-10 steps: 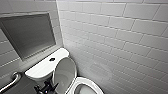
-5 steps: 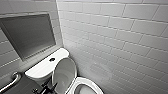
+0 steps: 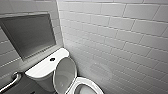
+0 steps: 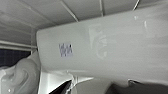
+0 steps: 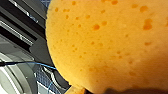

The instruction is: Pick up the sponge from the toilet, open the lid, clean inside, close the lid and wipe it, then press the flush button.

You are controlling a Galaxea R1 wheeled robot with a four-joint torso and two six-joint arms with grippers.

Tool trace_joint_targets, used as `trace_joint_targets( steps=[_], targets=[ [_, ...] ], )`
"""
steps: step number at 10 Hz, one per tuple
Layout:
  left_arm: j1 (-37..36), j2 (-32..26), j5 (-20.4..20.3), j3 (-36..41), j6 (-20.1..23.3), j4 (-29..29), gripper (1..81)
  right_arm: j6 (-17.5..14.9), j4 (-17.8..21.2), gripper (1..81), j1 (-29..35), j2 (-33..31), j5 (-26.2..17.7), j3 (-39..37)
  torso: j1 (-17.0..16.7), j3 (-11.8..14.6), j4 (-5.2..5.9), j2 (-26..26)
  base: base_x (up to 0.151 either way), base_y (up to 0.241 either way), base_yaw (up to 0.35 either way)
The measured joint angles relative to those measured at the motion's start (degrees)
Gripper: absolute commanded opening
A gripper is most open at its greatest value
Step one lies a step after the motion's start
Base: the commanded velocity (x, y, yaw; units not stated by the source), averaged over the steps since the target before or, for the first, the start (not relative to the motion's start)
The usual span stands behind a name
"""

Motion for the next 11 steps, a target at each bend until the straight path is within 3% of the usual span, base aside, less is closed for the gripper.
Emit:
trace_joint_targets(
  steps=[2, 3, 5, 8, 11],
  targets=[
    [2.11, 2.04, 1.65, 1.34, -0.38, 10.14, 81.1, -0.05, 0.00, 1.0, 0.52, 0.00, -0.48, 0.50, 0.00, 0.00, 0.00, 0.00, 0.000, 0.000, 0.000],
    [1.82, 2.04, 4.63, 0.57, -0.44, 15.13, 81.1, -0.05, 0.00, 1.0, 0.72, 0.11, -0.56, 0.63, 0.00, 0.00, 0.00, 0.00, 0.000, 0.000, 0.000],
    [1.48, 4.13, 14.32, 0.35, -1.48, 28.54, 81.1, -0.06, 0.00, 1.0, 0.94, 0.29, -0.72, -0.61, 0.00, 0.00, 0.00, 0.00, 0.000, 0.000, 0.000],
    [2.97, 7.20, 27.67, 0.07, -6.39, 55.98, 81.1, -0.06, 0.00, 1.0, 1.77, 0.49, -0.94, -7.14, 0.00, 0.00, 0.00, 0.00, 0.000, 0.000, 0.000],
    [9.67, 12.61, 41.92, -0.39, -9.34, 69.60, 81.1, -0.74, -0.24, 1.0, 2.89, 3.57, -0.72, -12.26, 0.00, 0.00, 0.00, 0.00, 0.000, 0.000, 0.000]
  ],
)
